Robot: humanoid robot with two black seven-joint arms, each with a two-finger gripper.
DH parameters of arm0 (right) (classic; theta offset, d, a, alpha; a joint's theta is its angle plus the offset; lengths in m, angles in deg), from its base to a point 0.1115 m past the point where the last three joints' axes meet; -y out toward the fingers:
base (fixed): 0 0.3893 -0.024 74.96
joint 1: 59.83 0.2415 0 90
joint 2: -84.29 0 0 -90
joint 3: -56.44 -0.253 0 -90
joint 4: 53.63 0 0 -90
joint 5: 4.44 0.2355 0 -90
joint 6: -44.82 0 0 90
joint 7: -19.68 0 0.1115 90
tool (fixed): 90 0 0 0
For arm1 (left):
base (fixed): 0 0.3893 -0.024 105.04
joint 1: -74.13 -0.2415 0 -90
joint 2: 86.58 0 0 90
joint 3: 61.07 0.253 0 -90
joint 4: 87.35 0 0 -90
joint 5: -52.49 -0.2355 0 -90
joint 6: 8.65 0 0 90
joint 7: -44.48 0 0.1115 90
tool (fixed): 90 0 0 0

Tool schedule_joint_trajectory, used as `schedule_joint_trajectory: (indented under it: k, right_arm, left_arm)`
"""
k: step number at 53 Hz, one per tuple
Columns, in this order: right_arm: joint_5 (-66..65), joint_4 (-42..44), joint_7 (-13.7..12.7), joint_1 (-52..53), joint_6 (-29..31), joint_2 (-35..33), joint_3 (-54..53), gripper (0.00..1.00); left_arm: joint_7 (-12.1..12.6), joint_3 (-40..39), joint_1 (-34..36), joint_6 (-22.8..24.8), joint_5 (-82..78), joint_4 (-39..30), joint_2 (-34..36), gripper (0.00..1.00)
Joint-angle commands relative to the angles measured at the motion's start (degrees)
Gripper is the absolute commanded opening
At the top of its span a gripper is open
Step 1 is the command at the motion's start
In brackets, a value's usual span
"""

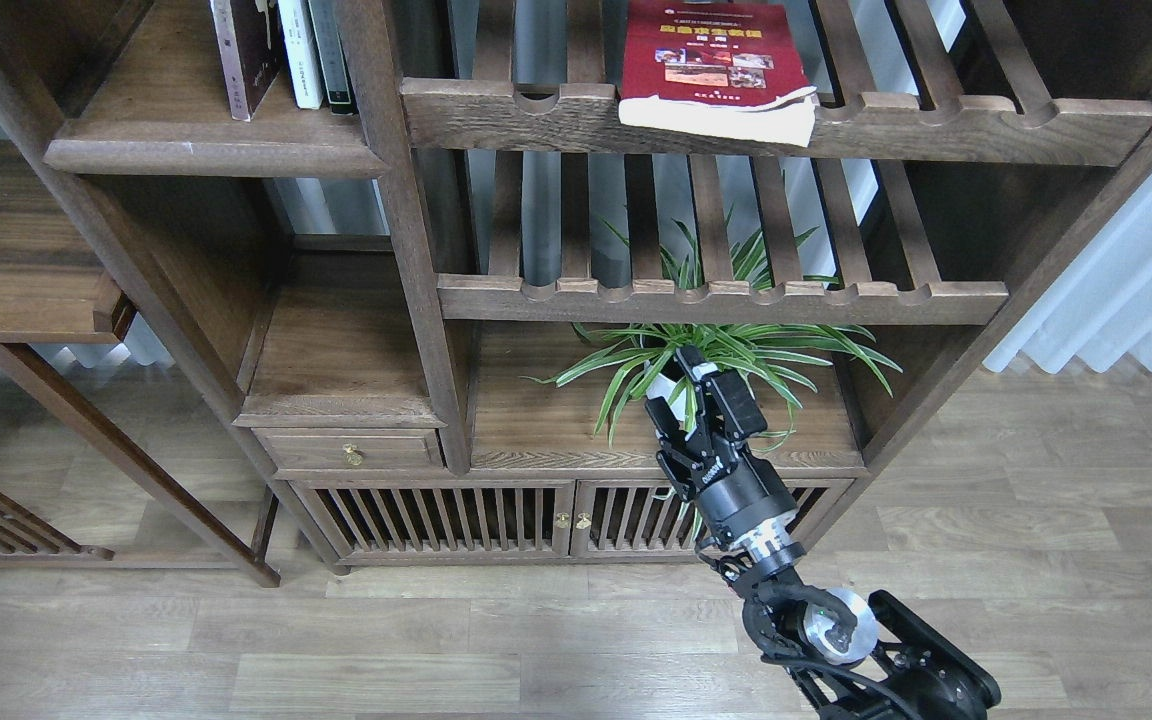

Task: Organize books on shelf

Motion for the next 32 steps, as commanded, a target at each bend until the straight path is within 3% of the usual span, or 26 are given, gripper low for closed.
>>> schedule_joint_trajectory:
  k: [1,18,32]
  right_arm:
    - [0.00,-0.01,0.00,0.01,0.00,0.02,0.05,0.98]
    - [0.08,-0.09,0.00,-0.08,0.00,0.02,1.46,0.98]
    - [-0.18,-0.18,0.00,-0.16,0.00,0.02,1.63,0.98]
  left_arm:
    - [0.06,0.09,0.00,-0.02,-2.50,1.48,-3.24,0.06]
    - [-0.21,-1.15,0.35,-0.02,-8.92,2.98,-10.01,0.06]
    - [-0.82,-1.15,1.32,-0.02,-10.59,5.97,-11.06,0.06]
